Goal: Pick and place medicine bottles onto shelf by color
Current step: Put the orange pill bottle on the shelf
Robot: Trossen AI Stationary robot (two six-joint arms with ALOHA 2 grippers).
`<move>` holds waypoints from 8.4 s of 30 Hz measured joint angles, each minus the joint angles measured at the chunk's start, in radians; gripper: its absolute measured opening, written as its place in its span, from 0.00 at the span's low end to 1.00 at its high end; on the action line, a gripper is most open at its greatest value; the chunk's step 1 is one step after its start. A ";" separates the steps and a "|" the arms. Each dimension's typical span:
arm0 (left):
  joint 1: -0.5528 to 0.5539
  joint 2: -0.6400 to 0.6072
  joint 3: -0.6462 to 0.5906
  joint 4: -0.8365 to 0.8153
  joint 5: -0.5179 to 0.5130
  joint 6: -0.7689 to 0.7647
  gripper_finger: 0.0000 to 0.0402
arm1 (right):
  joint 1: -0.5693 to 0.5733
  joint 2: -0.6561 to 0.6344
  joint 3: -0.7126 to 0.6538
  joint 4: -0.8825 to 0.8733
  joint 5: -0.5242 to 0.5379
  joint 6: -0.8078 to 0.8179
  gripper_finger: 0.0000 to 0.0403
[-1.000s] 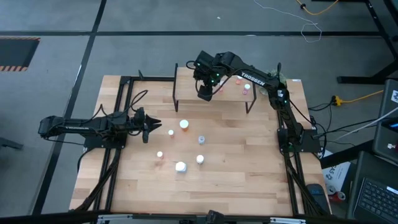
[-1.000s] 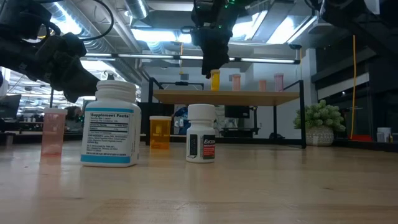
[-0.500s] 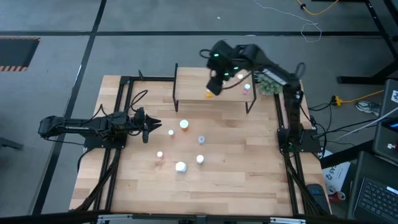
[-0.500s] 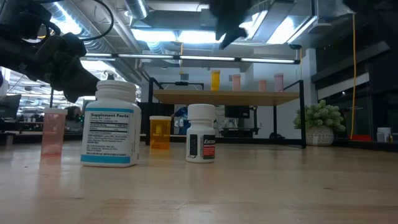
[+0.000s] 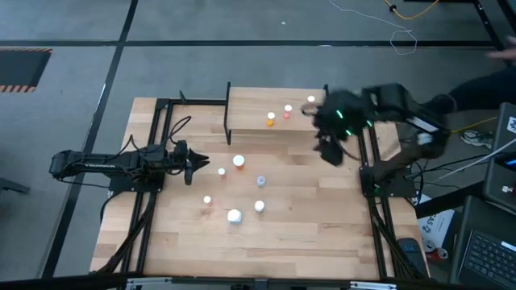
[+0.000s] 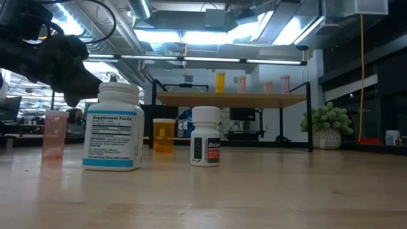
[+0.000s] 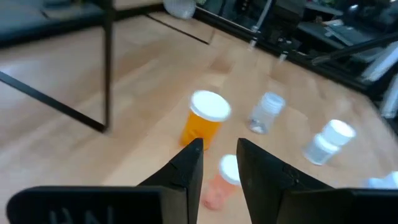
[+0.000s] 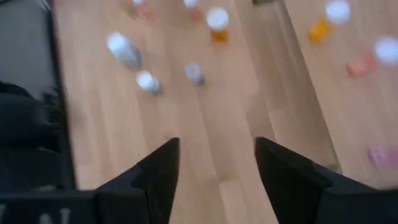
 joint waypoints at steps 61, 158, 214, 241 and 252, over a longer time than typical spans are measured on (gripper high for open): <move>-0.532 1.026 0.699 -0.614 -0.055 -0.072 0.56 | 0.334 -0.393 -1.451 1.332 0.205 0.740 0.52; 0.337 1.405 1.481 -0.822 0.030 0.303 0.23 | 0.334 -0.393 -1.451 1.328 0.197 0.664 0.52; -0.015 0.976 1.482 -1.393 0.151 0.101 0.44 | 0.335 -0.393 -1.452 1.333 0.205 0.642 0.52; -0.176 0.810 0.634 -0.539 -0.059 0.192 0.44 | 0.335 -0.388 -1.452 1.386 0.208 0.693 0.52; -0.170 0.846 0.583 -0.393 -0.099 0.191 0.44 | 0.334 -0.370 -1.452 1.386 0.257 0.692 0.52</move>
